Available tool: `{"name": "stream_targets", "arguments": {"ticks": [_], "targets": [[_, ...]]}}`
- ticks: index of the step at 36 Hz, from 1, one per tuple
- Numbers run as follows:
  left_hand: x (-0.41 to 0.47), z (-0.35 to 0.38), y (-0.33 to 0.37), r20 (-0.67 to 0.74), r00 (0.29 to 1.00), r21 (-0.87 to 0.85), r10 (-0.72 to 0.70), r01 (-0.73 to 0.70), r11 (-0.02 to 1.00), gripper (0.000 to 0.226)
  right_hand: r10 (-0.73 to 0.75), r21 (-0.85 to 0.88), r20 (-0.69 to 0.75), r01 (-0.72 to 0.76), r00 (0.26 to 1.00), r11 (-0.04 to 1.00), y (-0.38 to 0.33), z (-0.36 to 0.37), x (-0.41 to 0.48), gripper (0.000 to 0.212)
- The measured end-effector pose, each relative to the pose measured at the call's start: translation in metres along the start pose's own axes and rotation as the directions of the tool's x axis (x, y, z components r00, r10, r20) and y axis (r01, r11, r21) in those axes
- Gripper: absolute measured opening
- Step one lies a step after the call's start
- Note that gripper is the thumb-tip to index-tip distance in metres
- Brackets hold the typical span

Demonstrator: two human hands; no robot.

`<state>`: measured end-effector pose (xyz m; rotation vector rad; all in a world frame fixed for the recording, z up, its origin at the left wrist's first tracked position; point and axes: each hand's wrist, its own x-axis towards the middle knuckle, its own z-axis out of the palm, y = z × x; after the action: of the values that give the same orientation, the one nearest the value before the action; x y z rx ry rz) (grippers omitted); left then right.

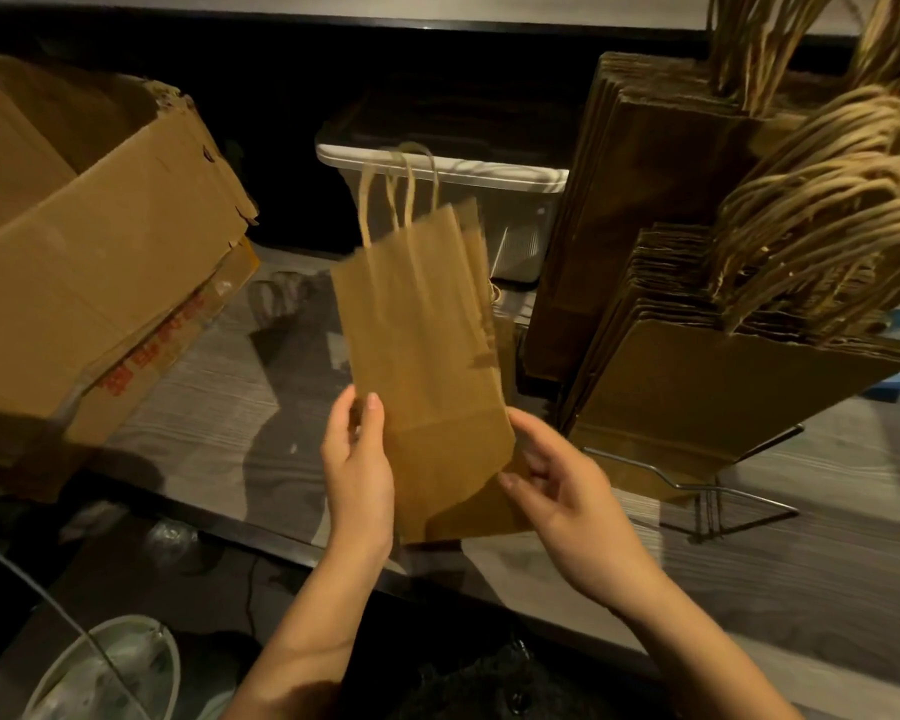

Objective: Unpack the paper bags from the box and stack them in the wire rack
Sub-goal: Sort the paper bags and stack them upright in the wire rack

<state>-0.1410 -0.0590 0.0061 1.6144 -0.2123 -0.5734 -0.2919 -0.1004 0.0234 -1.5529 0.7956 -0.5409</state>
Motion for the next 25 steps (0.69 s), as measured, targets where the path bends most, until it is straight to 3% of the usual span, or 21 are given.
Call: {"name": "stream_targets", "arguments": {"ticks": [4,8,11,14,20,23,25], "targets": [[-0.011,0.006,0.024,0.009,0.997,-0.168,0.080,-0.078,0.983,0.036,-0.171,-0.109,-0.179,0.154,0.969,0.982,-0.015,-0.014,-0.007,0.059],[-0.026,0.018,0.048,0.074,0.983,-0.274,0.171,-0.145,0.951,0.018,-0.349,-0.267,-0.318,0.270,0.882,0.925,-0.021,-0.027,-0.014,0.061],[-0.037,0.025,0.064,0.164,0.946,-0.292,0.280,-0.224,0.930,0.027,-0.480,-0.422,-0.418,0.303,0.771,0.854,-0.024,-0.035,-0.016,0.047],[-0.044,0.033,0.075,0.283,0.883,-0.313,0.373,-0.283,0.907,0.031,-0.591,-0.538,-0.512,0.304,0.623,0.786,-0.027,-0.045,-0.017,0.051],[-0.060,0.058,0.085,0.429,0.782,-0.365,0.453,-0.308,0.878,0.033,-0.607,-0.497,-0.673,0.350,0.422,0.794,-0.015,-0.066,-0.018,0.042],[-0.067,0.070,0.087,0.515,0.720,-0.372,0.464,-0.300,0.878,0.021,-0.568,-0.446,-0.729,0.365,0.382,0.817,-0.012,-0.072,-0.017,0.035],[-0.069,0.076,0.085,0.546,0.694,-0.365,0.470,-0.307,0.879,0.019,-0.508,-0.396,-0.765,0.332,0.396,0.856,-0.008,-0.076,-0.017,0.039]]}}
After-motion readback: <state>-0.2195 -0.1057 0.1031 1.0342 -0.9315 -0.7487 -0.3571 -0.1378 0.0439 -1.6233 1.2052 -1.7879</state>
